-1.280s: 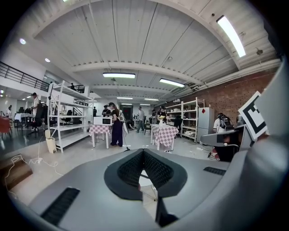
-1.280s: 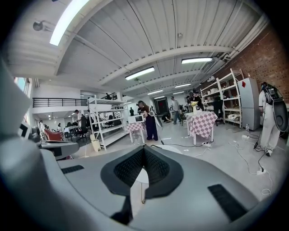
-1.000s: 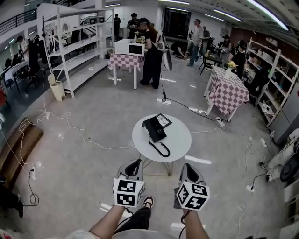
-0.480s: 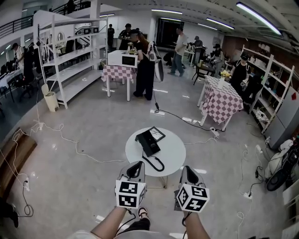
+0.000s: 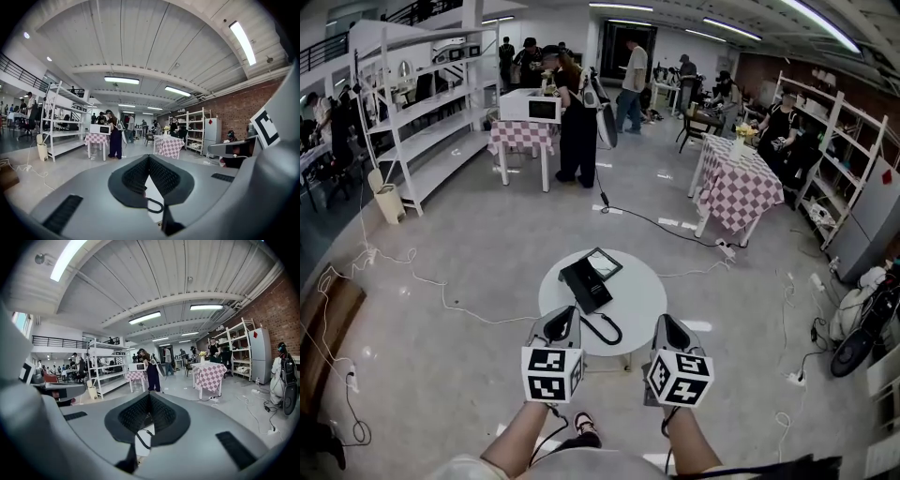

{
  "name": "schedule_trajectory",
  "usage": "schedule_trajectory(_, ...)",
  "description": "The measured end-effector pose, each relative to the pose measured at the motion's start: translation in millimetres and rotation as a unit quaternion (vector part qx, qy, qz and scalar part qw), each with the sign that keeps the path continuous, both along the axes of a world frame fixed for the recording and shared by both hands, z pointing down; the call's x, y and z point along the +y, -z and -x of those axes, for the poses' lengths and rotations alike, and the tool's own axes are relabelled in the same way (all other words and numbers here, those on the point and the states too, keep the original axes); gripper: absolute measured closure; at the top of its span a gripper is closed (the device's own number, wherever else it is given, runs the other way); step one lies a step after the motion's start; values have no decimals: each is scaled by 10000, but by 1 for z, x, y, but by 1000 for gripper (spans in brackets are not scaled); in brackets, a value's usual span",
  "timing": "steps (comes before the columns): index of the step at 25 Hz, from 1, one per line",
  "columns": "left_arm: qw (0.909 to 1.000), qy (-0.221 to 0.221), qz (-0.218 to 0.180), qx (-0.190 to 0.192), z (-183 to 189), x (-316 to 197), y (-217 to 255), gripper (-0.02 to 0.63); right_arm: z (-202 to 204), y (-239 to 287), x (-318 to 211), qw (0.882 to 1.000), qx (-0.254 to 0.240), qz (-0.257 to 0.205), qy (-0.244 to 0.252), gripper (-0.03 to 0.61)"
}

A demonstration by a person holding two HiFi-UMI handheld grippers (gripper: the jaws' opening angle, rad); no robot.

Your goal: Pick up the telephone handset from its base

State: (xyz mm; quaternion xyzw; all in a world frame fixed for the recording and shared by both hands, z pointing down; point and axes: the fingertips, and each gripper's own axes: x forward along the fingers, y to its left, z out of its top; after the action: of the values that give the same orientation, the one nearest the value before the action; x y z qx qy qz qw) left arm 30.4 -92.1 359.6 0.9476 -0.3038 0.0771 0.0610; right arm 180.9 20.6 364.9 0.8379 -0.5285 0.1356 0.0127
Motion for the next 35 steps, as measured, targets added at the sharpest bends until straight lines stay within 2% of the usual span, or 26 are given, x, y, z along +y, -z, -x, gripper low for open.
schedule_trajectory(8,9996,-41,193,-182,-24,-33,-15,598,-24,-26,-33,9992,-322,212,-85,555)
schedule_trajectory(22,9980,180,463,-387,-66,-110,-38,598,-79,-61,-107,9964,-682,503,-64,557)
schedule_trajectory(35,9956,352,768,-416,-86,-164,-62,598,-106,-79,-158,9944,-709,780,56,555)
